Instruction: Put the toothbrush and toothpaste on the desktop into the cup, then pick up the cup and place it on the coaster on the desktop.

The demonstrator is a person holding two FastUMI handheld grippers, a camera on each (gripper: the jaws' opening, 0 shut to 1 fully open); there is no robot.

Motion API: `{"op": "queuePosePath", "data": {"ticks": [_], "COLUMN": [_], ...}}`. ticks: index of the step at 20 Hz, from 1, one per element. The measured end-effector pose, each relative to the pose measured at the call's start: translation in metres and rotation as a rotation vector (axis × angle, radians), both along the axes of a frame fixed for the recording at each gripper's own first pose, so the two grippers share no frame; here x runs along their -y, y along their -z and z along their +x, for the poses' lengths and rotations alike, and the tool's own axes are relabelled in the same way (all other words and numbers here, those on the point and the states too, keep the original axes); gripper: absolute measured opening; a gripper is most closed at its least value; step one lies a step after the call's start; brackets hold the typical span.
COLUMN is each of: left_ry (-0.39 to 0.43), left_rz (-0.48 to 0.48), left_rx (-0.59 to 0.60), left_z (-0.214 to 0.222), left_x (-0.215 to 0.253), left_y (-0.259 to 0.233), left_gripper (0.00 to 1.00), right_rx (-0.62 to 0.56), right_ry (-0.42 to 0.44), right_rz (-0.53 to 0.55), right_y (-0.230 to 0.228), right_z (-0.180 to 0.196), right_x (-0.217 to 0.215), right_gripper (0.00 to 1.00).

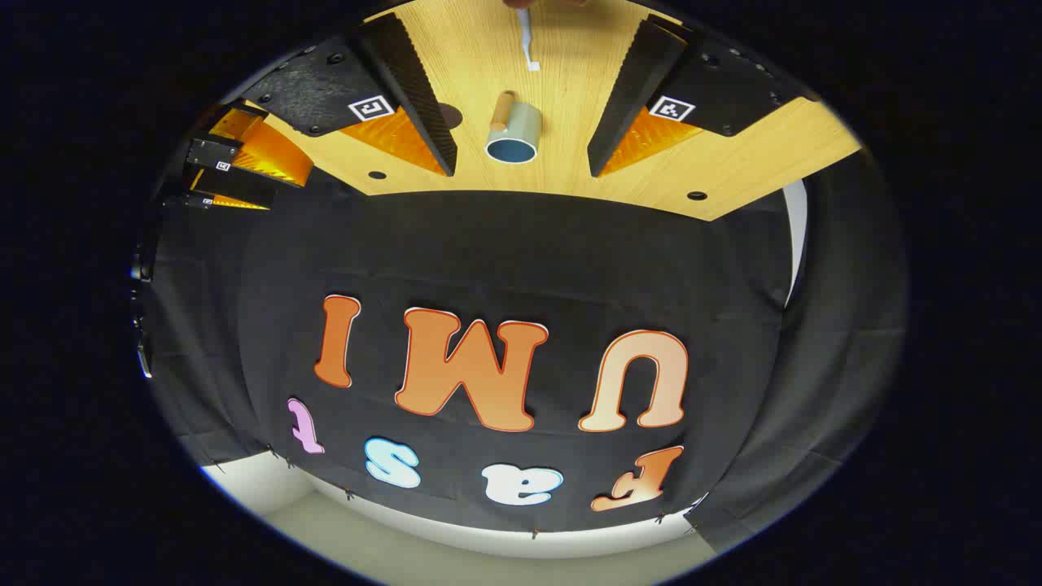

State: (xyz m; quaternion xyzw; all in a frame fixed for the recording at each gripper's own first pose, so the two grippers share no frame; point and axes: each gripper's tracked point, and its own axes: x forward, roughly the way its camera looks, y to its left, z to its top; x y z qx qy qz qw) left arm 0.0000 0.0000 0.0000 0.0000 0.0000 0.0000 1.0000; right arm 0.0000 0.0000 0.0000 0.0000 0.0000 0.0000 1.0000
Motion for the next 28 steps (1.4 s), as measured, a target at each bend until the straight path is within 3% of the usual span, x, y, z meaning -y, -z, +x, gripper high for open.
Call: {"op": "queuePosePath", "data": {"ticks": [6,11,20,25,28], "left_ry": [-0.016,-0.048,-0.011,-0.017,0.004], "left_rz": [0.014,0.046,0.027,0.076,0.022], "left_rx": [0.068,0.031,0.045,-0.051,-0.131], "left_z": [-0.003,0.006,0.009,0.021,0.032], "left_x": [-0.006,-0.017,-0.012,-0.017,-0.01], "left_y": [-0.025,-0.022,-0.041,-0.017,0.005], "left_gripper": [0.96,0.96,0.97,0.97,0.97], "right_rx": [0.016,-0.013,-0.024,-0.116,-0.213], "right_ry": [-0.006,-0.035,-0.041,-0.046,-0.059], "right_rz": [0.003,0.004,-0.014,-0.042,-0.028], "right_y": [-0.009,-0.007,-0.014,0.01,0.034], "right_z": [0.002,0.003,0.004,0.01,0.013], "right_x": [-0.004,-0.01,-0.008,-0.006,-0.009], "right_gripper": [0.98,0.98,0.98,0.98,0.98]}}
